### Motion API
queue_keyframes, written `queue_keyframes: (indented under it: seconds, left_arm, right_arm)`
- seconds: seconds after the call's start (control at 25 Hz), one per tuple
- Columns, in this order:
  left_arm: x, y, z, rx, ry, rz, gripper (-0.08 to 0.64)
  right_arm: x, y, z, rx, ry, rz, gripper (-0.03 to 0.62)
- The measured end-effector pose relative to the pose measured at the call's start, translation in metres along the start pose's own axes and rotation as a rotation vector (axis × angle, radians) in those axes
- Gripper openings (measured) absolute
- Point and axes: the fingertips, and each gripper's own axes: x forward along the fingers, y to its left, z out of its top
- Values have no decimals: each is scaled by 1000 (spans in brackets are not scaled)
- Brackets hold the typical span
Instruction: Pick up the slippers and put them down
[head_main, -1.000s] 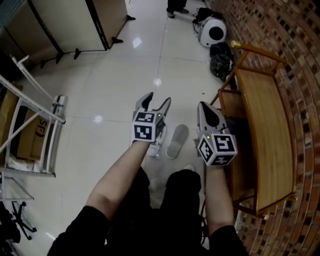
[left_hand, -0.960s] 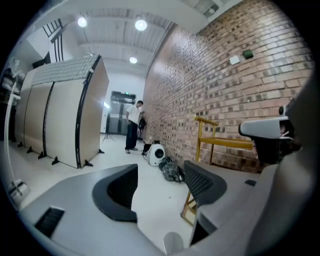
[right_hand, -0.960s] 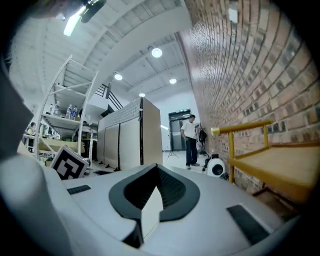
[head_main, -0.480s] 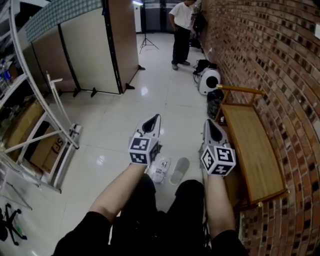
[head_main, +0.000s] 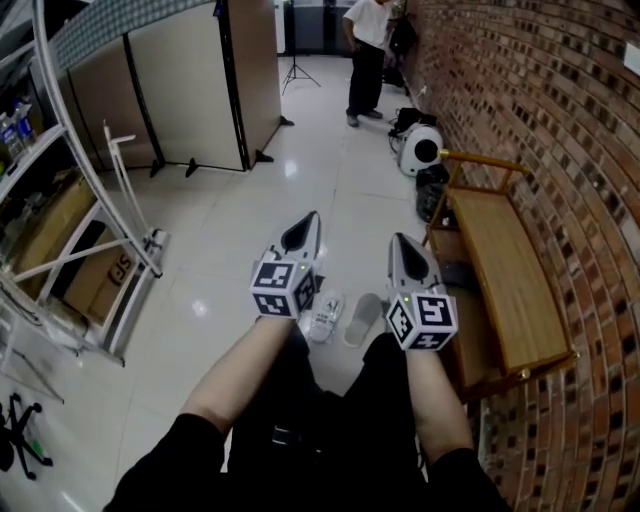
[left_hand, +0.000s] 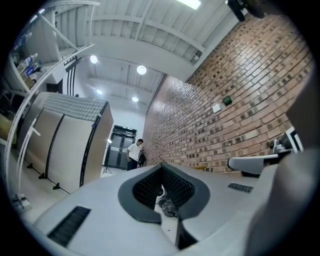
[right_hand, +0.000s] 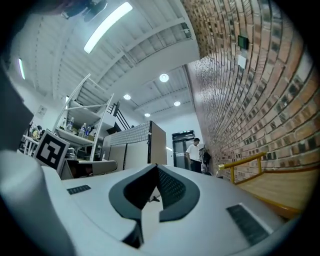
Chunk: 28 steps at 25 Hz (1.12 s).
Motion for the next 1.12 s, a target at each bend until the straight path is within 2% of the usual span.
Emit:
queue_keyframes:
  seconds: [0.12,0.32,0.52,0.72,0.92,1.12]
  left_arm:
    - [-11,-3,-6,-3,4,-8,0]
    - [-54,-12,-19,0,-19,-52,0]
    - [-101,3,-29,45,-41,-56,0]
    - [-143,26,-27,67,-80,-76,0]
    - [-169,49,-42,114,-24,-44,0]
    - [-198,50,-54,95,1,-21,0]
  right_arm:
    - [-11,16,-6,-9,-13,44,8]
    - [-42,27,-22,-28,0,53,8]
    - [-72,26,-41,-36,42,71,8]
    - [-97,12,-44,-69,54,56,8]
    - [-116,-17,-62,-83,91,16,8]
    - [-132,-24,-69,-53,102,-13,8]
